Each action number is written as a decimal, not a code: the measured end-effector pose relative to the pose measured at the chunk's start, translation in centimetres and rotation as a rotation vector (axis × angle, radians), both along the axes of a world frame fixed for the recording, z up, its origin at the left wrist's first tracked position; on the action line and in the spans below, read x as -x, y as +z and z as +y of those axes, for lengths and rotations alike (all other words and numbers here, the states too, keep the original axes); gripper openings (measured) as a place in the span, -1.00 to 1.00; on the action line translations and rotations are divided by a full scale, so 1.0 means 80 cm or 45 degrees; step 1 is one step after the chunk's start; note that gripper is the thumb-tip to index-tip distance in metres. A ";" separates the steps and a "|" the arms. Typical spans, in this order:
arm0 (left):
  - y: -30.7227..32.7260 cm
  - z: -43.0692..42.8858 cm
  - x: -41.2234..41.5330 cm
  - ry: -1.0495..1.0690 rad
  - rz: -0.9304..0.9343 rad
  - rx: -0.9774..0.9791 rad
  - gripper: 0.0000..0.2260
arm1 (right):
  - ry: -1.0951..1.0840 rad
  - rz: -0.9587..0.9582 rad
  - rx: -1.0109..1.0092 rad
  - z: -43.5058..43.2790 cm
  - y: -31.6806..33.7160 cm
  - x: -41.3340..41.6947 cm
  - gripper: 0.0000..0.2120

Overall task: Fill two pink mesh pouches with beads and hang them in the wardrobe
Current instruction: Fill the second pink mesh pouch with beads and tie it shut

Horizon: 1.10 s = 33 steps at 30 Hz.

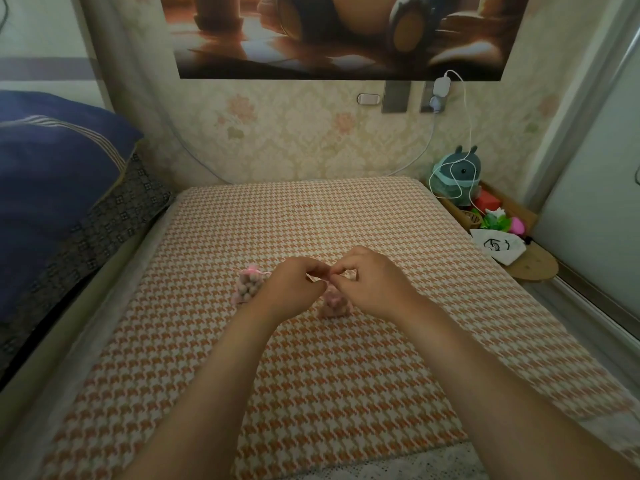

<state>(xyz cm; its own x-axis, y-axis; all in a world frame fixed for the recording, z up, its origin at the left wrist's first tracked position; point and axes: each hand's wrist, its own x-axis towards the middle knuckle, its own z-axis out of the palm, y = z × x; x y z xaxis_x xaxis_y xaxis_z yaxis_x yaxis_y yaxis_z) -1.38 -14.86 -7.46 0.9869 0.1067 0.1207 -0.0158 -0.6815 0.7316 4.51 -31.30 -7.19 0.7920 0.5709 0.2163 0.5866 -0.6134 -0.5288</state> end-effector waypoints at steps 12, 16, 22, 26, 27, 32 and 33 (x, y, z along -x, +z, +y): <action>-0.007 -0.013 -0.026 0.122 -0.096 0.344 -0.85 | -0.125 0.143 -0.071 -0.037 0.004 -0.011 -0.78; -0.021 -0.013 -0.043 0.183 -0.074 0.248 -0.79 | -0.145 0.143 -0.090 -0.056 0.005 -0.016 -0.73; -0.046 -0.027 -0.069 0.159 -0.016 0.027 -0.71 | -0.152 0.125 -0.072 -0.063 0.002 -0.024 -0.76; -0.059 -0.039 -0.085 0.049 -0.016 -0.144 -0.69 | -0.134 0.144 -0.077 -0.064 -0.003 -0.029 -0.76; -0.061 -0.042 -0.087 0.000 -0.017 -0.182 -0.69 | -0.132 0.158 -0.090 -0.065 -0.004 -0.031 -0.76; -0.065 -0.050 -0.093 -0.072 -0.017 -0.313 -0.69 | -0.140 0.250 -0.161 -0.064 -0.009 -0.037 -0.72; -0.067 -0.048 -0.094 -0.042 -0.039 -0.297 -0.74 | -0.146 0.263 -0.172 -0.063 -0.009 -0.037 -0.72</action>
<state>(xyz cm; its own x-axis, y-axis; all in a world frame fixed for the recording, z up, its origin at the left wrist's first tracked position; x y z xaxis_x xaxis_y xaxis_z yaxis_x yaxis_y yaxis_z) 6.17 -18.74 -12.84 0.9850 0.0404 0.1680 -0.0603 -0.8309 0.5532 7.49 -36.35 -7.90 0.8851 0.4519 0.1116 0.3885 -0.5851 -0.7118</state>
